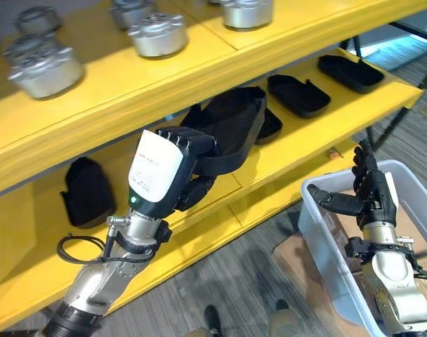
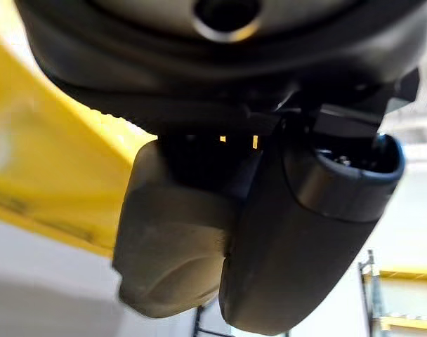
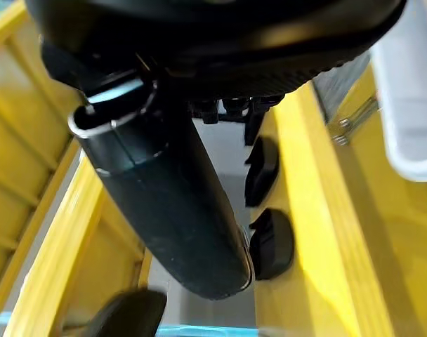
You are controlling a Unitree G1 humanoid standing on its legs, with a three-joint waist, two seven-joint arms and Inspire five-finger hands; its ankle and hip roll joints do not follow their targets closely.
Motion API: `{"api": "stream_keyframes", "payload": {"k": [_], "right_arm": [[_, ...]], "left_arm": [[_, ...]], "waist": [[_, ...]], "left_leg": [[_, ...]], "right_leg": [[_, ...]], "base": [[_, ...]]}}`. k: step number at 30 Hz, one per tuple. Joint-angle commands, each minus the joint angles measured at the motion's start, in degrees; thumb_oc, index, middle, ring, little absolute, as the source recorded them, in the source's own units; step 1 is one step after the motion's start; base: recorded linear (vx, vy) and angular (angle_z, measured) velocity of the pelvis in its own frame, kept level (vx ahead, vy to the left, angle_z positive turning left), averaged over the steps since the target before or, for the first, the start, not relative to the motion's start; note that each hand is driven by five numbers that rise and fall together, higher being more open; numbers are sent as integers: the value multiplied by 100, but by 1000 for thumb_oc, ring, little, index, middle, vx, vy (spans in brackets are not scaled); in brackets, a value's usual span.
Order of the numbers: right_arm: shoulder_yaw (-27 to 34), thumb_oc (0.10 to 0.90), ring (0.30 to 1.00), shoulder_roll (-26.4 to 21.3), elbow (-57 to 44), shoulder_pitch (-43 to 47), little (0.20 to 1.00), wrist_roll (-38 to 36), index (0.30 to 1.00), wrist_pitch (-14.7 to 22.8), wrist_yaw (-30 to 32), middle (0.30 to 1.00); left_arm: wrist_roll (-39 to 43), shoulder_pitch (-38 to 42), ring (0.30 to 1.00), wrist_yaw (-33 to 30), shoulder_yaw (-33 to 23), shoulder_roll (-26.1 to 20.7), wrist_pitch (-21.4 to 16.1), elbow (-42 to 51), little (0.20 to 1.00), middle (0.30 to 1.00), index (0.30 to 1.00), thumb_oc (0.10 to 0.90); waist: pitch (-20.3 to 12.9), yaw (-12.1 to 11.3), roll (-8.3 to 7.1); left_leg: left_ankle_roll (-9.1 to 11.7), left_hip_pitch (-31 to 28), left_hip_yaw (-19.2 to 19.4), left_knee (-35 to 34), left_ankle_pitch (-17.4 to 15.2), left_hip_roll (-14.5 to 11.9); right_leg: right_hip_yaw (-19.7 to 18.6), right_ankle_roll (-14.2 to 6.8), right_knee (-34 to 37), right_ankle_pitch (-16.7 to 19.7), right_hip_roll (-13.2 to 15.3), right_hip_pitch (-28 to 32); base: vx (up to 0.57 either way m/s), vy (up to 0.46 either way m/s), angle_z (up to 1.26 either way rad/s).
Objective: Move parts from the plastic box to the shelf.
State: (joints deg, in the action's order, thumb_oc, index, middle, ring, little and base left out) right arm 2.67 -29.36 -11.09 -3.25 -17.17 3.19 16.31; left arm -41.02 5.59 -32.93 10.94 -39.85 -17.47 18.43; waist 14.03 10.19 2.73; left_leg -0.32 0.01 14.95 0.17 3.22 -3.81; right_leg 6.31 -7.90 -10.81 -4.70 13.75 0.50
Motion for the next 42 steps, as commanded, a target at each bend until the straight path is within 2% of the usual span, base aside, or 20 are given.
{"api": "stream_keyframes", "payload": {"k": [1, 4, 6, 11, 15, 17, 27, 32, 37, 42], "right_arm": [[37, 900, 1000, -262, -326, 648, 1000, 577, 1000, 300, 305, 1000], [-38, 900, 1000, -217, -449, 628, 1000, 596, 1000, 67, 140, 1000], [-52, 900, 1000, -231, -476, 603, 1000, 566, 1000, -7, 68, 1000], [-49, 900, 1000, -285, -523, 562, 1000, 174, 1000, -62, -146, 1000], [-4, 900, 1000, -297, -641, 460, 1000, -6, 1000, -62, -301, 1000], [-34, 900, 1000, -287, -712, 405, 1000, -310, 1000, -126, -545, 1000], [-136, 900, 1000, -335, -695, 371, 1000, -538, 1000, -26, -666, 1000], [-159, 900, 1000, -375, -701, 308, 1000, -485, 1000, -63, -804, 1000], [-301, 900, 1000, -388, -627, 472, 1000, -150, 1000, 242, -726, 1000], [-367, 900, 1000, -428, -882, 455, 1000, -17, 1000, 323, -938, 1000]], "left_arm": [[49, 458, 300, -875, -679, 70, 32, 588, 300, 300, 300, 400], [188, 337, 300, -596, -825, 64, 143, 615, 300, 300, 300, 400], [144, 238, 300, -512, -842, 59, 196, 566, 300, 300, 300, 400], [110, -22, 300, -586, -981, 99, 104, 571, 300, 300, 300, 400], [131, -266, 300, -561, -1174, 142, 36, 621, 300, 300, 300, 400], [115, -432, 300, -547, -1278, 137, 16, 612, 300, 300, 300, 400], [214, -984, 300, -322, -1467, 33, -280, 503, 300, 300, 300, 400], [179, -1270, 300, -341, -1577, -2, -151, 452, 300, 300, 300, 400], [168, -1341, 300, -548, -1604, -19, -106, 303, 300, 300, 300, 400], [204, -1522, 300, -625, -1799, 53, -67, 343, 300, 300, 300, 400]], "waist": [[-612, -52, 80], [-719, -187, -19], [-765, -280, -92], [-774, -513, -236], [-755, -615, -302], [-731, -703, -348], [-588, -1024, -481], [-511, -1116, -510], [-368, -1290, -543], [-295, -1396, -584]], "left_leg": [[540, -737, -107, -272, -371, -850], [526, -780, -79, -480, -346, -793], [488, -762, -71, -495, -380, -741], [445, -675, -145, -485, -393, -696], [442, -638, -204, -463, -377, -689], [445, -588, -254, -408, -377, -692], [428, -317, -525, -223, -370, -667], [417, -207, -605, -71, -409, -644], [402, -4, -701, 174, -454, -607], [363, 97, -717, 343, -521, -525]], "right_leg": [[295, 112, 295, 93, -159, 46], [569, -67, 581, 273, -19, 202], [711, -114, 698, 348, 17, 277], [887, -139, 734, 342, 50, 359], [911, -139, 740, 293, 24, 413], [938, -132, 724, 256, 11, 439], [986, -122, 644, 163, -6, 474], [975, -143, 707, 204, 9, 483], [1010, -125, 592, 134, 16, 501], [1050, -126, 600, 132, 13, 564]], "base": [[35, 327, 45], [32, 193, 32], [34, 138, 30], [12, 32, 15], [24, 10, 15], [26, 19, 6], [-1, -14, 13], [-8, -17, 3], [-16, -27, 10], [42, 51, 7]]}}
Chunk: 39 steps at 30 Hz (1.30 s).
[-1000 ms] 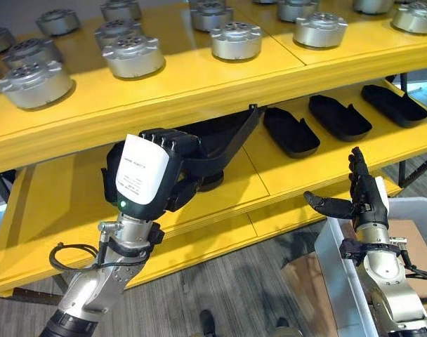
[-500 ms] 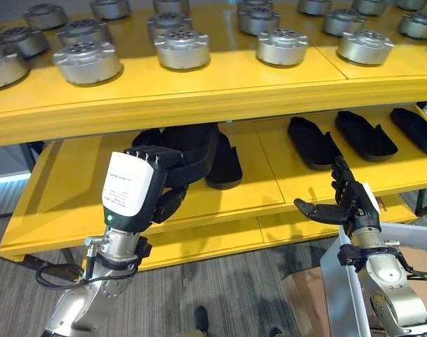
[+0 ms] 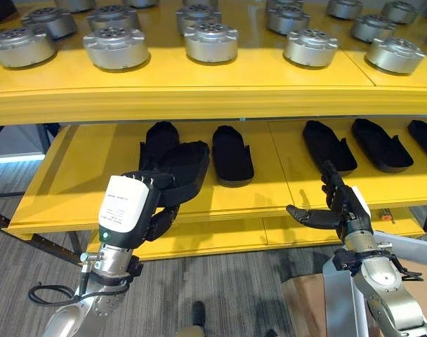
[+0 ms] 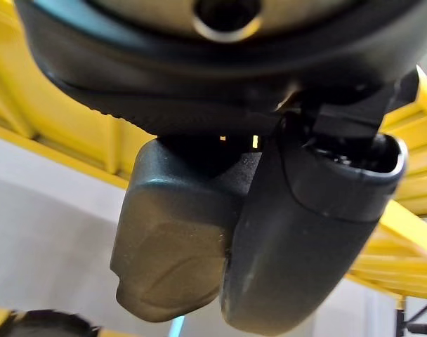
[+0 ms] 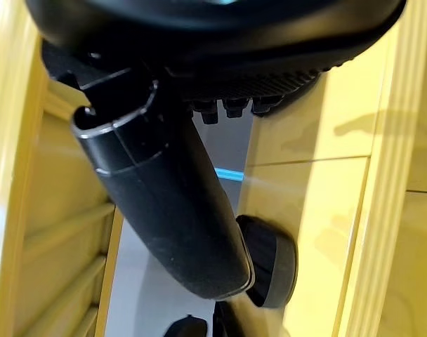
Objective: Move parts from the plastic box to the shelf.
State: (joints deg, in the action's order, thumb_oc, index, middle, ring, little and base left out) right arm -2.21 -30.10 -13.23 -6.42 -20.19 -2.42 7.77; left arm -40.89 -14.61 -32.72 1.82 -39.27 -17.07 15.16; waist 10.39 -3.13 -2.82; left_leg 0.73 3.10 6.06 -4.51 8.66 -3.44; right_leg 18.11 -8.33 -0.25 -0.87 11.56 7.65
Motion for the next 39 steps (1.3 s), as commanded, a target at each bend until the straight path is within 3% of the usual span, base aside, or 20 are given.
{"api": "stream_keyframes", "payload": {"k": [1, 4, 8, 9, 12, 14, 16, 18, 19, 20, 21, 23, 25, 28, 32, 35, 37, 39], "right_arm": [[101, 900, 1000, -382, -756, 736, 1000, 360, 1000, 918, -139, 1000], [46, 900, 1000, -403, -841, 737, 1000, 517, 1000, 1032, -80, 1000], [-98, 900, 1000, -340, -809, 873, 1000, 911, 1000, 1058, 326, 1000], [-134, 900, 1000, -274, -742, 915, 1000, 988, 1000, 1083, 441, 1000], [-205, 900, 1000, -105, -663, 955, 1000, 1087, 1000, 1266, 356, 1000], [-206, 900, 1000, -75, -696, 881, 1000, 1044, 1000, 1310, 260, 1000], [-103, 900, 1000, -160, -871, 671, 1000, 901, 1000, 1378, 0, 1000], [-43, 900, 1000, -250, -954, 534, 1000, 742, 1000, 1520, -380, 1000], [-39, 900, 1000, -257, -956, 527, 1000, 732, 1000, 1528, -401, 1000], [46, 900, 1000, -386, -993, 422, 1000, 684, 1000, 1616, -536, 1000], [112, 900, 1000, -467, -1040, 323, 1000, 690, 1000, 1621, -560, 1000], [376, 900, 1000, -563, -1213, -36, 1000, 642, 1000, 1527, -465, 1000], [686, 900, 1000, -507, -1261, -367, 1000, 637, 1000, 1543, -448, 1000], [897, 900, 1000, -440, -1219, -625, 1000, 490, 1000, 1638, -479, 1000], [899, 900, 1000, -325, -1261, -758, 1000, 495, 1000, 1772, -566, 1000], [773, 900, 1000, -419, -1214, -590, 1000, 695, 1000, 1834, -368, 1000], [715, 900, 1000, -482, -1147, -476, 1000, 799, 1000, 1800, -239, 1000], [811, 900, 1000, -588, -1197, -450, 1000, 616, 1000, 1706, -291, 1000]], "left_arm": [[156, 430, 300, -741, -962, 17, -80, 691, 300, 300, 300, 400], [62, 401, 300, -932, -1085, -12, -68, 650, 300, 300, 300, 400], [-172, 640, 300, -1405, -1145, -141, -104, 468, 300, 300, 300, 400], [-161, 754, 300, -1448, -1150, -196, -88, 444, 300, 300, 300, 400], [-300, 877, 300, -1573, -1183, -273, 72, 495, 300, 300, 300, 400], [-296, 888, 300, -1494, -1229, -283, 132, 533, 300, 300, 300, 400], [-173, 917, 300, -1385, -1318, -324, 186, 547, 300, 300, 300, 400], [-84, 788, 300, -1497, -1478, -330, 156, 505, 300, 300, 300, 400], [-80, 777, 300, -1508, -1487, -328, 154, 502, 300, 300, 300, 400], [-27, 696, 300, -1621, -1574, -299, 100, 436, 300, 300, 300, 400], [20, 680, 300, -1671, -1578, -264, 57, 398, 300, 300, 300, 400], [51, 743, 300, -1770, -1471, -195, -86, 326, 300, 300, 300, 400], [-39, 790, 300, -1809, -1486, -118, -249, 298, 300, 300, 300, 400], [-49, 693, 300, -1807, -1573, -85, -277, 320, 300, 300, 300, 400], [-187, 702, 300, -1868, -1575, -111, 44, 344, 300, 300, 300, 400], [-235, 1012, 300, -1929, -1316, -78, 489, 382, 300, 300, 300, 400], [-251, 1244, 300, -1799, -1131, -25, 727, 433, 300, 300, 300, 400], [-245, 1301, 300, -1705, -1076, -51, 880, 529, 300, 300, 300, 400]], "waist": [[80, -87, -43], [106, -133, -89], [111, -130, -162], [98, -114, -151], [71, -30, -90], [33, 11, -46], [-62, 122, -20], [-101, 118, -31], [-103, 118, -33], [-78, 173, -56], [-62, 244, -78], [-42, 531, -81], [-88, 674, -57], [-143, 756, -10], [-160, 938, 132], [38, 1047, 189], [147, 1101, 194], [188, 1234, 190]], "left_leg": [[236, -180, 196, 855, -1093, -523], [168, -95, 271, 960, -1177, -415], [-12, 0, 406, 1005, -1306, -160], [-58, -53, 419, 893, -1332, -65], [-142, -200, 496, 567, -1254, 28], [-190, -275, 504, 376, -1225, 53], [-245, -242, 490, 150, -1065, 84], [-250, -239, 619, 22, -1007, 92], [-246, -237, 626, 21, -1006, 92], [-199, -139, 606, 60, -956, 155], [-173, -75, 512, 110, -940, 239], [-238, -16, 97, 163, -905, 471], [-283, -88, -113, 32, -891, 546], [-301, -211, -148, -30, -926, 603], [-401, -357, 96, 114, -1126, 761], [-398, 68, 345, 1423, -1640, 1029], [-234, 341, 369, 2097, -1777, 815], [-115, 281, 408, 2206, -1829, 282]], "right_leg": [[-106, -99, -415, -221, 247, -127], [-53, -146, -284, -64, 318, -93], [-47, -285, 120, 503, 517, -132], [-51, -357, 308, 810, 601, -178], [-68, -413, 78, 1272, 736, -576], [-212, -402, -206, 1116, 621, -666], [-386, -265, -590, 633, 153, -748], [-175, -128, -845, 140, -206, -775], [-169, -120, -865, 112, -218, -781], [-374, 101, -737, -281, -637, -717], [-662, 220, -576, -341, -842, -685], [-1672, 353, -125, -78, -1202, -739], [-1877, 363, -14, 38, -1250, -800], [-1837, 328, 27, 83, -1227, -795], [-1826, 300, -217, -50, -1214, -882], [-1826, 385, -685, -285, -1061, -952], [-1772, 456, -953, -447, -931, -977], [-1754, 500, -1240, -600, -818, -1076]], "base": [[44, 123, 8], [19, 126, 10], [4, 194, 12], [-6, 209, 9], [-4, 237, 8], [52, 191, -4], [66, 192, -12], [48, 165, -1], [63, 149, -2], [88, 82, -18], [162, 106, -18], [126, 37, 38], [56, -40, 94], [64, -52, 39], [36, -21, 6], [-49, 45, -5], [-27, 138, 7], [26, 209, 24]]}}
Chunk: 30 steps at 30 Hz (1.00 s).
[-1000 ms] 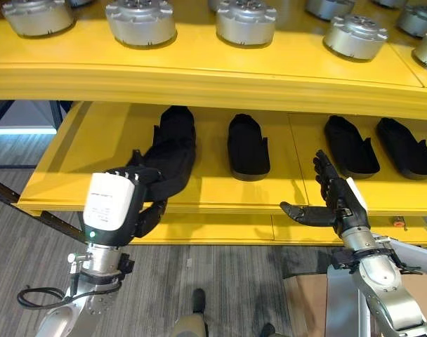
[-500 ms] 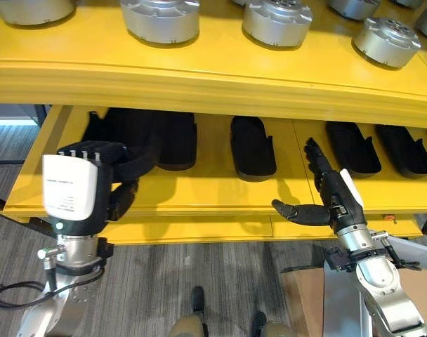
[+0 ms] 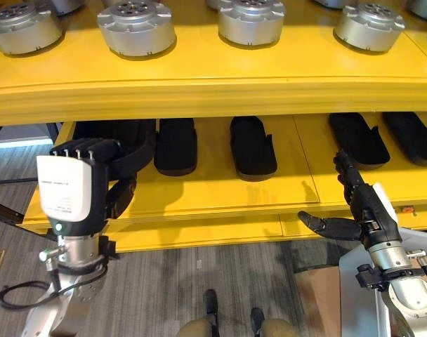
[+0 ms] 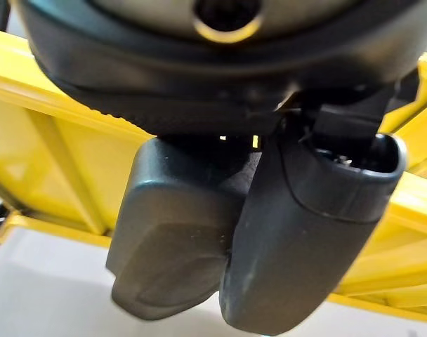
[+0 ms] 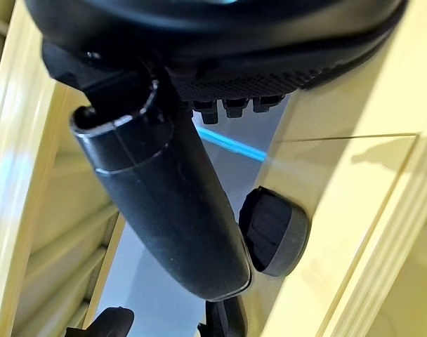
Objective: Move parts from the plastic box to the shelf.
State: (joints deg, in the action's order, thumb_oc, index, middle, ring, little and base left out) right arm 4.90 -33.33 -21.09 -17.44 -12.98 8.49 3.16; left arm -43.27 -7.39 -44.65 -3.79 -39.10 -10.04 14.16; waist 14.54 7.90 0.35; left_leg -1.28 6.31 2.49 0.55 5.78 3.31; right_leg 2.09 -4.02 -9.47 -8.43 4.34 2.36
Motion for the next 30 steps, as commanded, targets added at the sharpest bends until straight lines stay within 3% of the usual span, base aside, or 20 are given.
{"api": "stream_keyframes", "payload": {"k": [1, 2, 3, 4, 5, 8, 10, 11, 13, 14, 15, 17, 19, 21, 22, 23, 26, 30], "right_arm": [[138, 900, 1000, -276, -431, 634, 1000, -150, 1000, 607, 122, 1000], [182, 900, 1000, -287, -452, 612, 1000, -196, 1000, 602, 68, 1000], [425, 900, 1000, -452, -541, 493, 1000, -625, 1000, 632, -270, 1000], [445, 900, 1000, -472, -551, 476, 1000, -676, 1000, 635, -304, 1000], [587, 900, 1000, -615, -542, 464, 1000, -857, 1000, 704, -524, 1000], [690, 900, 1000, -862, -481, 574, 1000, -1118, 1000, 685, -627, 1000], [708, 900, 1000, -960, -375, 654, 1000, -1089, 1000, 724, -666, 1000], [707, 900, 1000, -955, -339, 692, 1000, -961, 1000, 709, -593, 1000], [720, 900, 1000, -886, -329, 660, 1000, -888, 1000, 669, -542, 1000], [746, 900, 1000, -785, -366, 566, 1000, -891, 1000, 587, -471, 1000], [750, 900, 1000, -687, -369, 510, 1000, -852, 1000, 566, -448, 1000], [751, 900, 1000, -493, -396, 426, 1000, -660, 1000, 522, -425, 1000], [709, 900, 1000, -260, -448, 388, 1000, -517, 1000, 424, -416, 1000], [600, 900, 1000, -148, -417, 502, 1000, -507, 1000, 325, -452, 1000], [573, 900, 1000, -145, -437, 514, 1000, -545, 1000, 302, -433, 1000], [558, 900, 1000, -97, -515, 388, 1000, -470, 1000, 277, -328, 1000], [588, 900, 1000, -87, -471, 299, 1000, -550, 1000, 280, -284, 1000], [847, 900, 1000, -108, -575, 1, 1000, -745, 1000, 270, -469, 1000]], "left_arm": [[0, 555, 300, -503, -531, -68, 199, 651, 300, 300, 300, 400], [2, 521, 300, -495, -550, -70, 222, 676, 300, 300, 300, 400], [59, 235, 300, -614, -729, -90, 221, 733, 300, 300, 300, 400], [57, 194, 300, -636, -753, -85, 204, 735, 300, 300, 300, 400], [84, -16, 300, -778, -922, -59, 148, 677, 300, 300, 300, 400], [175, -106, 300, -1038, -927, -64, 94, 471, 300, 300, 300, 400], [186, -47, 300, -1149, -823, -55, 72, 372, 300, 300, 300, 400], [179, 102, 300, -1150, -709, -8, -31, 262, 300, 300, 300, 400], [215, 248, 300, -1036, -634, -26, -28, 222, 300, 300, 300, 400], [314, 421, 300, -846, -492, -71, -18, 207, 300, 300, 300, 400], [295, 523, 300, -681, -444, -55, -41, 222, 300, 300, 300, 400], [266, 659, 300, -417, -335, -47, -56, 270, 300, 300, 300, 400], [202, 711, 300, -253, -283, -18, -197, 286, 300, 300, 300, 400], [35, 534, 300, -130, -420, -32, -260, 376, 300, 300, 300, 400], [52, 490, 300, -87, -465, -73, -276, 409, 300, 300, 300, 400], [34, 551, 300, -25, -402, -71, -326, 376, 300, 300, 300, 400], [53, 689, 300, -88, -200, -138, -163, 342, 300, 300, 300, 400], [240, 405, 300, -178, -380, -110, -145, 349, 300, 300, 300, 400]], "waist": [[-229, 148, -122], [-233, 168, -120], [-277, 235, -122], [-292, 241, -119], [-336, 349, -115], [-337, 595, 17], [-334, 696, 146], [-327, 734, 236], [-329, 746, 273], [-382, 716, 270], [-423, 676, 236], [-499, 639, 159], [-562, 532, 88], [-603, 365, 48], [-612, 350, 32], [-627, 378, -19], [-699, 333, -145], [-696, 342, -184]], "left_leg": [[104, -84, 743, 1647, -1514, -481], [123, -138, 719, 1575, -1470, -585], [378, -432, 328, 971, -943, -1303], [413, -478, 308, 866, -869, -1357], [683, -692, 196, 430, -245, -2039], [1021, -1014, 587, -134, 548, -2683], [1081, -1143, 761, -255, 432, -2665], [1110, -1162, 890, -220, 255, -2528], [1066, -1145, 990, -115, -44, -2316], [986, -1082, 1052, 10, -414, -2030], [920, -1040, 1040, 55, -559, -1874], [829, -1031, 1050, 16, -666, -1667], [752, -1146, 1262, -158, -681, -1523], [660, -1254, 1558, -343, -676, -1492], [650, -1258, 1554, -383, -671, -1493], [612, -1163, 1359, -304, -739, -1439], [545, -1082, 1256, -312, -739, -1351], [517, -1165, 1246, -414, -726, -1331]], "right_leg": [[-164, 71, -361, 136, -82, -578], [-178, 70, -394, 125, -62, -610], [-398, 79, -490, 36, 14, -745], [-419, 89, -499, 32, 9, -762], [-578, 57, -570, -6, 143, -893], [-619, -18, -668, -26, 430, -1027], [-629, -113, -748, -8, 602, -1078], [-640, -236, -770, 37, 731, -1053], [-629, -398, -699, 148, 888, -985], [-564, -576, -440, 404, 1106, -826], [-542, -657, -215, 598, 1231, -720], [-428, -749, 195, 984, 1413, -593], [99, -793, 374, 1268, 1542, -601], [657, -803, 82, 1006, 1355, -610], [637, -774, 41, 843, 1225, -598], [358, -721, 158, 792, 1072, -567], [328, -699, 553, 919, 948, -402], [322, -692, 665, 865, 870, -272]], "base": [[47, 169, 12], [121, 401, 9], [120, 397, 3], [164, 702, -10], [88, 470, -28], [102, 636, -46], [161, 694, -4], [182, 615, -8], [201, 485, -12], [242, 432, 0], [199, 312, 12], [121, 161, 33], [90, 167, 43], [49, 89, -25], [41, -34, -41], [22, -71, -33], [44, -89, 7], [58, -46, 5]]}}
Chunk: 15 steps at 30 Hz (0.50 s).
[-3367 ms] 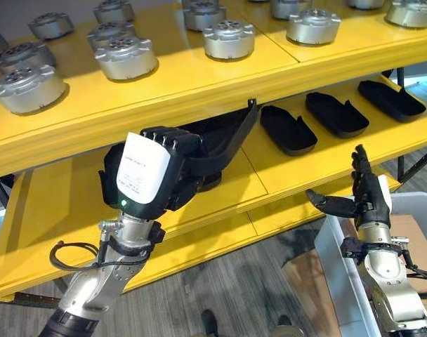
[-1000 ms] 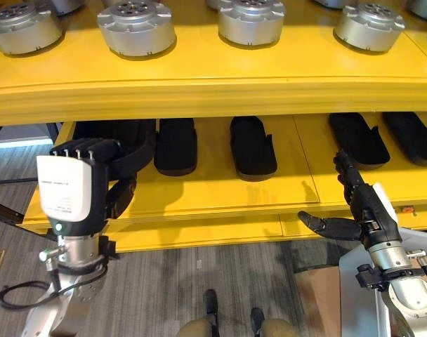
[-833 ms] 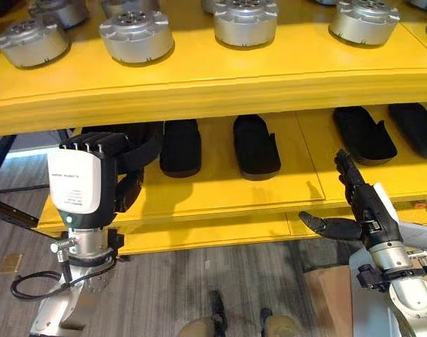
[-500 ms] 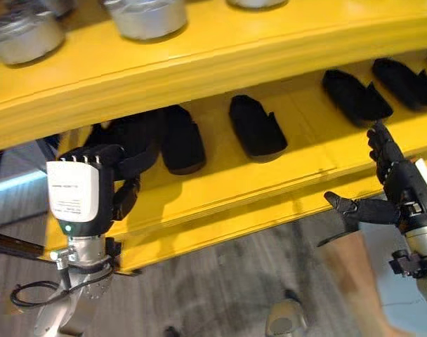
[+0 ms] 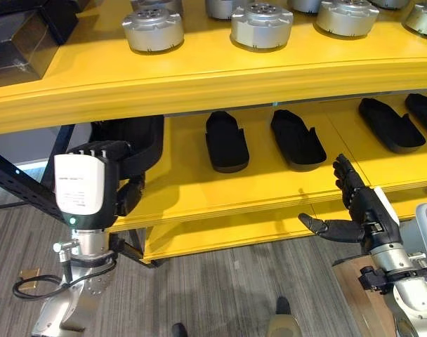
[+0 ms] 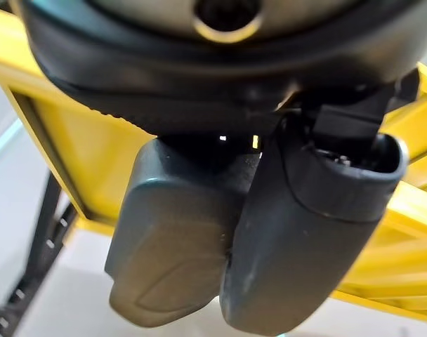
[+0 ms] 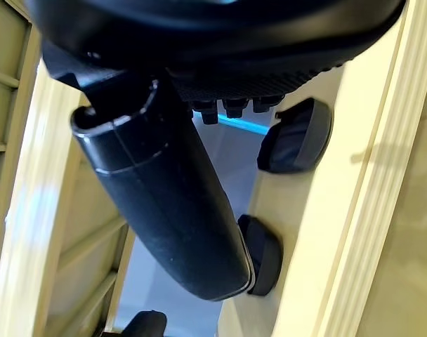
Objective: Move parts from the plastic box to the shelf.
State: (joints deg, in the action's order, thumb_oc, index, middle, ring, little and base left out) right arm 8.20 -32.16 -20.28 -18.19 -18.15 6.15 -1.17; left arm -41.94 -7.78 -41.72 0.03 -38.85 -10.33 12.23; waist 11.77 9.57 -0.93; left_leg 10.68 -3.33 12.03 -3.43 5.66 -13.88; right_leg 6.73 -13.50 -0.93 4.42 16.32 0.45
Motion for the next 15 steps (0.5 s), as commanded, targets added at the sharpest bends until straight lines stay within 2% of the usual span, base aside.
{"api": "stream_keyframes", "payload": {"k": [1, 5, 9, 11, 13, 14, 15], "right_arm": [[526, 900, 1000, -228, -674, 56, 1000, -243, 1000, 495, -50, 1000], [575, 900, 1000, -315, -776, -31, 1000, -323, 1000, 400, -243, 1000], [556, 900, 1000, -445, -775, -7, 1000, -406, 1000, 338, -322, 1000], [512, 900, 1000, -518, -749, 29, 1000, -445, 1000, 316, -409, 1000], [509, 900, 1000, -524, -741, 38, 1000, -444, 1000, 316, -419, 1000], [423, 900, 1000, -598, -704, 128, 1000, -433, 1000, 275, -455, 1000], [383, 900, 1000, -628, -659, 187, 1000, -446, 1000, 255, -459, 1000]], "left_arm": [[113, 424, 300, -475, -769, -131, -123, 550, 300, 300, 300, 400], [133, 418, 300, -353, -745, -27, -87, 542, 300, 300, 300, 400], [129, 594, 300, -198, -545, -10, 106, 519, 300, 300, 300, 400], [119, 782, 300, -126, -378, 6, 402, 458, 300, 300, 300, 400], [110, 821, 300, -131, -349, 6, 452, 434, 300, 300, 300, 400], [126, 1006, 300, -261, -228, -22, 798, 242, 300, 300, 300, 400], [140, 1106, 300, -326, -193, -52, 950, 98, 300, 300, 300, 400]], "waist": [[-423, 174, -52], [-418, 235, -87], [-404, 279, -101], [-386, 327, -97], [-380, 324, -94], [-378, 373, -87], [-375, 390, -81]], "left_leg": [[-677, -212, 295, -21, -713, 387], [-641, -250, 329, -5, -729, 336], [-612, -246, 340, 30, -714, 275], [-590, -235, 341, 72, -711, 242], [-588, -233, 345, 81, -715, 237], [-583, -222, 365, 113, -705, 224], [-582, -211, 379, 137, -707, 222]], "right_leg": [[-144, 257, -187, -421, -330, -74], [-276, 328, -160, -520, -435, 1], [-339, 368, -158, -555, -480, 30], [-411, 387, -172, -576, -511, 26], [-421, 390, -176, -580, -515, 26], [-470, 404, -193, -597, -534, 19], [-488, 409, -211, -609, -542, 9]], "base": [[43, -17, -3], [55, -43, -2], [40, -32, -2], [54, -22, -6], [49, -10, -5], [66, -1, -5], [75, 3, -8]]}}
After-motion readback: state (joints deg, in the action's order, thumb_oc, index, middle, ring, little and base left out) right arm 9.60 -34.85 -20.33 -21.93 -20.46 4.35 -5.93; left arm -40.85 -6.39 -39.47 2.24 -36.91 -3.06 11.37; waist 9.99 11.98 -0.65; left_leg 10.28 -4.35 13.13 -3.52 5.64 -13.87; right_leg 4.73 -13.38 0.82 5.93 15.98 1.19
